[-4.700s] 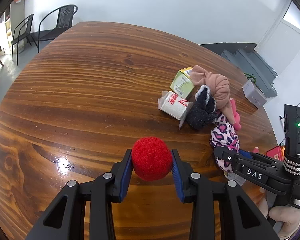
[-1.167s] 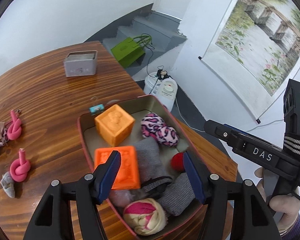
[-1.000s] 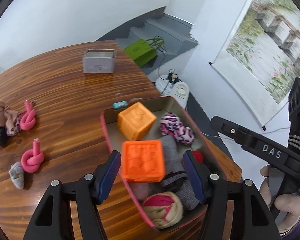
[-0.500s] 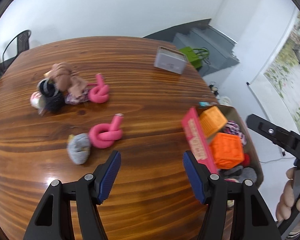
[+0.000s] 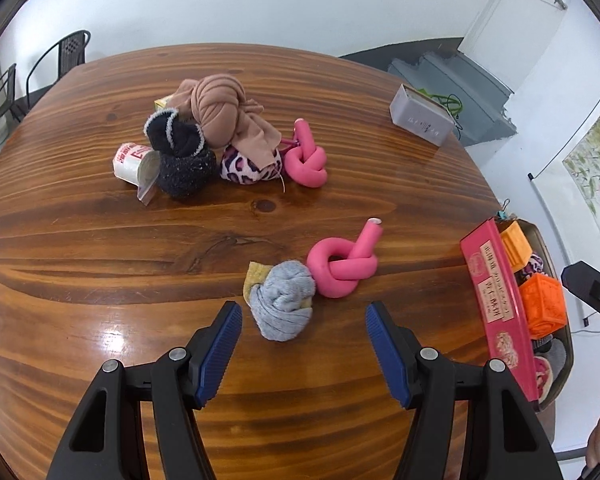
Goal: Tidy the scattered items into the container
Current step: 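Move both tools back over the remaining items on the table, then grasp the grey rolled sock with the left tool while the right tool grasps the pink knotted tube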
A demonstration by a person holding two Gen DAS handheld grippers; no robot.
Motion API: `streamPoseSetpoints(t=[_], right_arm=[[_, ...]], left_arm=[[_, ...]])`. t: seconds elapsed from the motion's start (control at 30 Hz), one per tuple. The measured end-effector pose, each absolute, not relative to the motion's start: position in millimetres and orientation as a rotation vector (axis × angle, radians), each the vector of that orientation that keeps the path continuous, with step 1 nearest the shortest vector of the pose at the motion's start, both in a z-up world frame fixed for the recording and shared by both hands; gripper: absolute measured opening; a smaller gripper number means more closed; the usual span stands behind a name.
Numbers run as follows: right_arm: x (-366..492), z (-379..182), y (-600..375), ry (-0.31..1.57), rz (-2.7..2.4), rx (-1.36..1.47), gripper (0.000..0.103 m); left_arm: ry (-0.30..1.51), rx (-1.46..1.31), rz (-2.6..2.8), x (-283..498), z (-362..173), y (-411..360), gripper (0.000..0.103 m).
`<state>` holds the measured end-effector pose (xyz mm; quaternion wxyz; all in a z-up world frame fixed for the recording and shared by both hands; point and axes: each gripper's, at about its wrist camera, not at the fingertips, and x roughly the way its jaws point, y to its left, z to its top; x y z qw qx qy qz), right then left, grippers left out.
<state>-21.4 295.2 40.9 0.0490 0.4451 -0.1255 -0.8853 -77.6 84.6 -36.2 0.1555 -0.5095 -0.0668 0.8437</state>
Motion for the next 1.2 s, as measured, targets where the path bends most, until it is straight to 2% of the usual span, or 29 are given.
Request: streamPoseSetpoints(t=[0.57,0.63,0.67,0.7,0.9,1.03,1.2], right_arm=[[-37,10,252,-0.415,-2.694,1.477,0.063],[-40,7,248,-0.417,-2.695,1.487,0.063],[-42,5,247,-0.419,-2.694,1.492,0.063],[-44,3,245,-0.419,-2.695,1.497,0.063],[-60,-13,239,-0.471,-2.672,1.534,0.063],[-72,-26,232,-0.52,-2.63,1.57,0.068],[-89,-38,211,-0.474,-2.603,1.581,0.068]], left_arm=[[-0.104,-1.506,2.292,-105,-74,88,0.066],[-0.105,-1.5,2.28,-105,-75,87,0.061],[-0.102,-1.501,2.277,-106,-76,86,0.05],[-0.102,-1.5,2.269,-106,-77,86,0.047],[-0.074,-1.472,2.291,-98,-68,70,0.046],[-0.085,-1.467,2.308,-93,-61,55,0.046],[-0.12,-1.468,2.339,-87,-52,35,0.046]])
